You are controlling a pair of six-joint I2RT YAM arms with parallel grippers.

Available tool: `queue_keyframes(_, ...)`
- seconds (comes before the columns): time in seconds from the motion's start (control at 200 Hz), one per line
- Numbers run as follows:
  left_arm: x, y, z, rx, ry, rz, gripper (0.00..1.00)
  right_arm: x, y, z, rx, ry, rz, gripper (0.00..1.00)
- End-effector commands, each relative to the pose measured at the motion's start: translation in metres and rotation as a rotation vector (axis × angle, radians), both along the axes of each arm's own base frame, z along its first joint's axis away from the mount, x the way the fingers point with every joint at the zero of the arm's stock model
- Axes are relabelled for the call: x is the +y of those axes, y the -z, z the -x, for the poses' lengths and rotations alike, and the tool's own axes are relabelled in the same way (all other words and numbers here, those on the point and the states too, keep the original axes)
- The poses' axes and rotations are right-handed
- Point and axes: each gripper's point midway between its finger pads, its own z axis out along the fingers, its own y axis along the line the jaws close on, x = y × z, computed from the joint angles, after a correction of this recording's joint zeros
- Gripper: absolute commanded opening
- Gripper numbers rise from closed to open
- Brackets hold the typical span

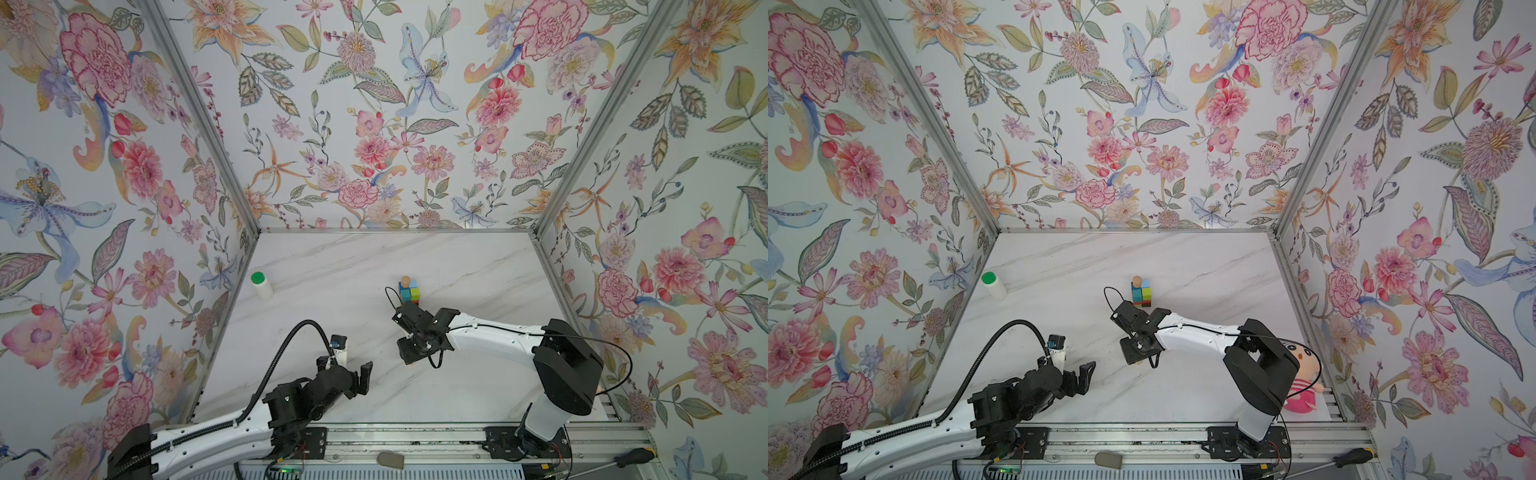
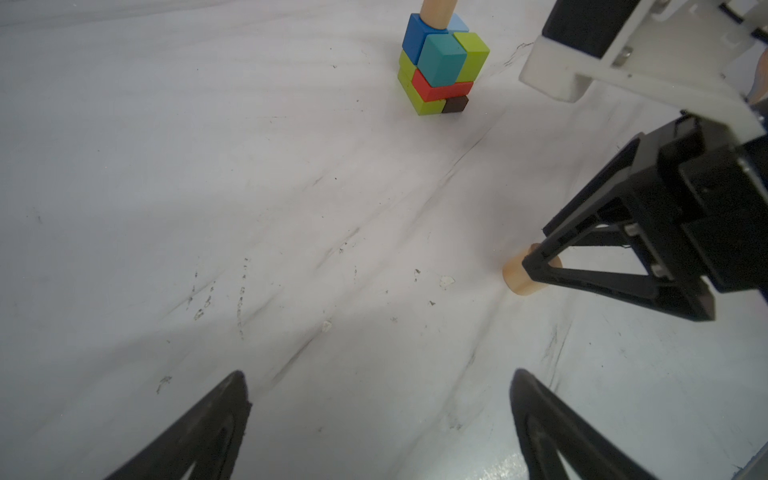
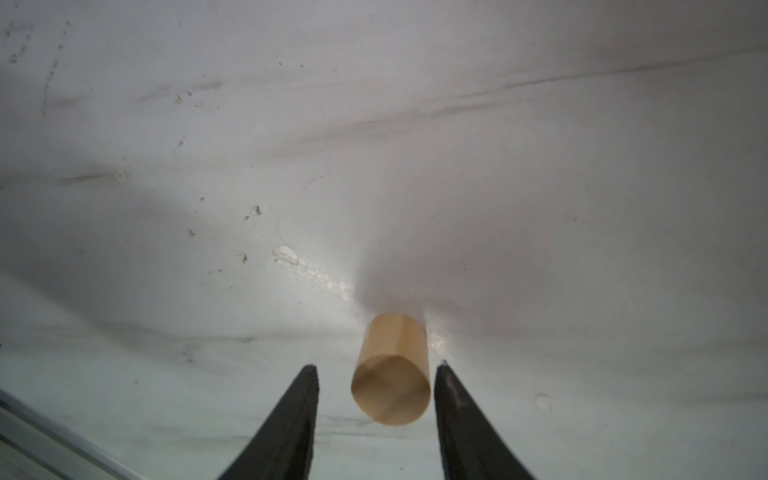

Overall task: Build the wood block tower
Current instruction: 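Lower the right gripper and close it on the second wooden cylinder, then lift the second cylinder and carry it over the stack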

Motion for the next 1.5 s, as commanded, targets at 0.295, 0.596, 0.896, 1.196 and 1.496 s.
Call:
queue_keyframes(0.295,0.004,0.006,-0.001,-0.018,-0.006,-0.048,0.99,-0.005,0.019,0.010,0.039,0.015,0.043,0.47)
queue_keyframes(0.596,0.004,0.003,-0.002,-0.026,-0.007,-0.047,0.99,-0.009,0.025,0.009,0.043,0.016,0.080,0.41)
queue_keyframes(0.896,0.003,0.001,-0.004,-0.035,-0.008,-0.052,0.99,-0.014,0.025,0.007,0.034,0.022,0.114,0.31)
queue_keyframes(1.196,-0.001,-0.011,-0.012,-0.070,-0.004,-0.073,0.99,-0.024,-0.009,-0.018,-0.046,0.049,0.107,0.28)
queue_keyframes(1.496,-0.016,-0.025,-0.043,-0.080,0.032,-0.104,0.99,-0.050,-0.047,-0.080,-0.116,0.135,0.070,0.28)
